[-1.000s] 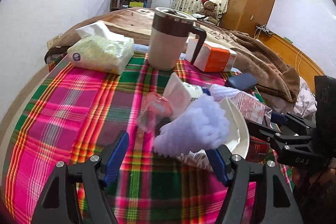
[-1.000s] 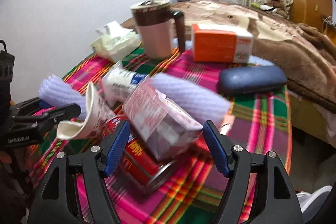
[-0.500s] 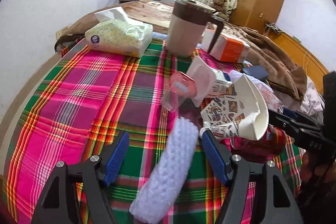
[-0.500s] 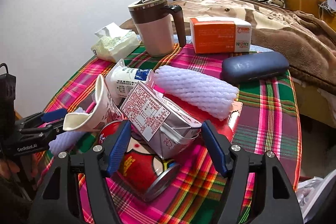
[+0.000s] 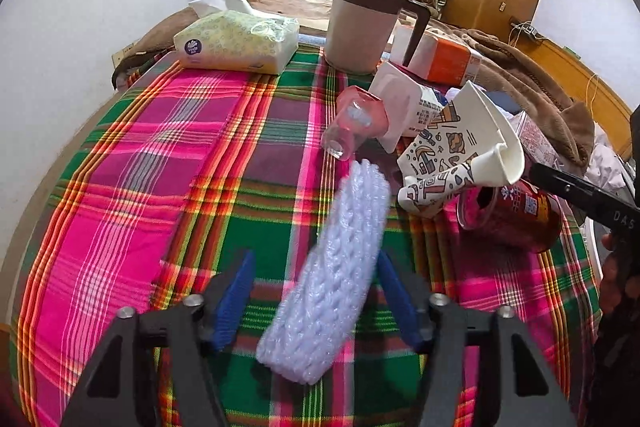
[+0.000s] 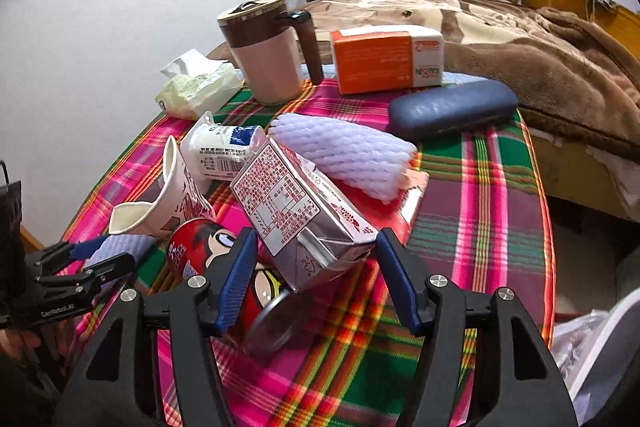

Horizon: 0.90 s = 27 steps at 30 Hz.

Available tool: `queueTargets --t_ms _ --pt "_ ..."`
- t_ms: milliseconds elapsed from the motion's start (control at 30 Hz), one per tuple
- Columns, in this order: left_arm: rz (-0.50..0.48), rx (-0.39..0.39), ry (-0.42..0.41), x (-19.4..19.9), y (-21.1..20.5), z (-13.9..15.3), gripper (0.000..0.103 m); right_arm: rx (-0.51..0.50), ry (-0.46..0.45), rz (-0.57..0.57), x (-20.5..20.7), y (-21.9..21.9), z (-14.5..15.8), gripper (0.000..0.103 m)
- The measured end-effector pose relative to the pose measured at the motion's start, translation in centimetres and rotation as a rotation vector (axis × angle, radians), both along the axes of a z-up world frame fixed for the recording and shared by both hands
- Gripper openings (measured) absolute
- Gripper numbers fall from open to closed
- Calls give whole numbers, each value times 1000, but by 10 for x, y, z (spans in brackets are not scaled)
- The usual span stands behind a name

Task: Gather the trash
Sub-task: 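Grasp the white foam sleeve with the left gripper while the right reaches the carton, then grasp the small white-and-pink carton with the right gripper while the left holds the sleeve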

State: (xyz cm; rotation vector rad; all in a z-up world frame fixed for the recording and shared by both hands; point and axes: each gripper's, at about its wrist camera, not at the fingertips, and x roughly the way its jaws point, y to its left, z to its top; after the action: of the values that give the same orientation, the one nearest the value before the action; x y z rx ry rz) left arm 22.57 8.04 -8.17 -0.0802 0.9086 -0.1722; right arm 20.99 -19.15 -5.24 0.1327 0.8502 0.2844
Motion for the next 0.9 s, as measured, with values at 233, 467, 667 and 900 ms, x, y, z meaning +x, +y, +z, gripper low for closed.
queueTargets --t_ms 233,467,667,900 --pt "-17 -24 -5 -8 -2 1 32 41 21 -48 -12 -13 -2 43" --pt "-10 -43 5 -12 -2 -1 31 51 6 -14 -15 -15 -3 45" --pt "-7 -56 7 -8 -1 -2 31 -43 -29 25 -7 -8 -2 70" --pt "-9 -30 4 -5 -5 -3 31 -71 -18 53 4 0 -6 64"
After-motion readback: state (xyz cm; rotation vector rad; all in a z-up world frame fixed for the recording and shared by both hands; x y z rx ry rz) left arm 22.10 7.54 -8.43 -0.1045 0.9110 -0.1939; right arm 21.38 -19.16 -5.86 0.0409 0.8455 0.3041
